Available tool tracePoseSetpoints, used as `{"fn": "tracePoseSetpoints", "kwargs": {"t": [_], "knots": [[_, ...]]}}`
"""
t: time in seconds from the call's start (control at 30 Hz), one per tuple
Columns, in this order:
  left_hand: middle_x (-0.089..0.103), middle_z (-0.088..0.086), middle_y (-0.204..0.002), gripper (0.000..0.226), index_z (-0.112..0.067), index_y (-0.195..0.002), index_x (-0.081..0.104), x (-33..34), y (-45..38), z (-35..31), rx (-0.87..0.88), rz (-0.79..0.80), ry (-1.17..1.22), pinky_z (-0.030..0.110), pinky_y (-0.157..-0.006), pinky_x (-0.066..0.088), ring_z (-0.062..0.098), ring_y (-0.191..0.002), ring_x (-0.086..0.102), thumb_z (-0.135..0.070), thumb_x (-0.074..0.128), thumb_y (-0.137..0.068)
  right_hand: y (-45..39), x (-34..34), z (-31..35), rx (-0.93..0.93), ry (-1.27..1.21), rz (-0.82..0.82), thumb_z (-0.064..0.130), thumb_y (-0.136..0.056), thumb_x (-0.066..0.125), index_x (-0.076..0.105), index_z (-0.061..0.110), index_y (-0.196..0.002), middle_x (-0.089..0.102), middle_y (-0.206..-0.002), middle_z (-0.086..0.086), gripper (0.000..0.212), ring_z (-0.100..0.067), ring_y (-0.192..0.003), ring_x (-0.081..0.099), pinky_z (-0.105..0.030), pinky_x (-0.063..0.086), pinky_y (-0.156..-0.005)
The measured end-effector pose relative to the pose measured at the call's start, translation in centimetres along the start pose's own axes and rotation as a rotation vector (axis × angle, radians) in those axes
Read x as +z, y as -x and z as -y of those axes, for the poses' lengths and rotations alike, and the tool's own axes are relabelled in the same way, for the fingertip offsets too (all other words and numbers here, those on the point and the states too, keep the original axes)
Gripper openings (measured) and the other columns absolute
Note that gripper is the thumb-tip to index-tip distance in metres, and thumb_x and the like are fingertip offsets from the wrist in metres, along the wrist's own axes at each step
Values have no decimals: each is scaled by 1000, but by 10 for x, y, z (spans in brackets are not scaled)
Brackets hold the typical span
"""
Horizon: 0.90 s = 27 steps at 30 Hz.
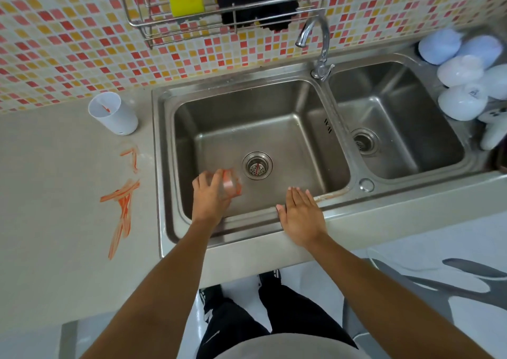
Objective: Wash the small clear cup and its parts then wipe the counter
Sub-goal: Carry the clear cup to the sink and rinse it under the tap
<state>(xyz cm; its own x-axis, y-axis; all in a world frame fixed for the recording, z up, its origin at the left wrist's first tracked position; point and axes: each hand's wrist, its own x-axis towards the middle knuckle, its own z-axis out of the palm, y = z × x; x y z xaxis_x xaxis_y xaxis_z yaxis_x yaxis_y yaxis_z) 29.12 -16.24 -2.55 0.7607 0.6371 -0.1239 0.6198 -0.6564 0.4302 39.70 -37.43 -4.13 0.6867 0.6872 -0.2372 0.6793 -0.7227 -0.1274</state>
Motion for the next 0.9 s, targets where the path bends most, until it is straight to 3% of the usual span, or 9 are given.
{"fn": "tracePoseSetpoints", "kwargs": {"t": [0.33, 0.5, 0.6, 0.7, 0.83, 0.9], "knots": [[45, 12, -117, 81, -29, -134, 43, -5, -7, -11, 82, 12, -490, 41, -84, 39, 29, -107, 43, -31, 82, -63, -1, 1, -2, -25, 0, -14, 39, -97, 21, 54, -6, -131, 59, -131, -21, 66, -32, -127, 53, -46, 31, -113], [47, 15, -115, 79, -28, -129, 41, -12, -13, -15, 216, -9, -694, 43, -81, 41, 32, -106, 44, -18, 80, -61, -2, 4, -4, -36, -15, -36, 41, -96, 13, 48, -6, -137, 54, -138, -22, 71, -32, -133, 47, -44, 23, -117], [47, 16, -124, 79, -27, -130, 42, -20, -15, -22, 286, -22, -771, 44, -88, 40, 32, -113, 44, -17, 79, -61, -3, 4, -4, -46, -16, -29, 43, -95, 7, 42, -6, -141, 48, -143, -22, 75, -31, -137, 41, -43, 17, -119], [47, 14, -123, 80, -27, -123, 47, -27, -13, -26, 326, -56, -860, 41, -85, 42, 30, -112, 44, -18, 82, -52, -3, 4, -5, -53, -22, -11, 43, -95, 4, 38, -5, -143, 43, -147, -22, 76, -31, -140, 37, -42, 14, -120], [51, 15, -119, 64, -25, -111, 51, -37, -13, -23, 350, -131, -823, 41, -80, 45, 30, -108, 49, -18, 82, -56, -3, 5, -4, -40, -28, -4, 44, -96, 5, 37, -6, -144, 42, -147, -22, 76, -31, -141, 35, -40, 13, -120], [50, 16, -123, 67, -25, -114, 48, -42, -12, -20, 320, -109, -806, 42, -82, 45, 32, -112, 47, -19, 84, -57, -1, 1, -3, -29, -51, 35, 45, -95, 2, 34, -6, -145, 39, -150, -22, 78, -30, -143, 32, -39, 8, -119]]}}
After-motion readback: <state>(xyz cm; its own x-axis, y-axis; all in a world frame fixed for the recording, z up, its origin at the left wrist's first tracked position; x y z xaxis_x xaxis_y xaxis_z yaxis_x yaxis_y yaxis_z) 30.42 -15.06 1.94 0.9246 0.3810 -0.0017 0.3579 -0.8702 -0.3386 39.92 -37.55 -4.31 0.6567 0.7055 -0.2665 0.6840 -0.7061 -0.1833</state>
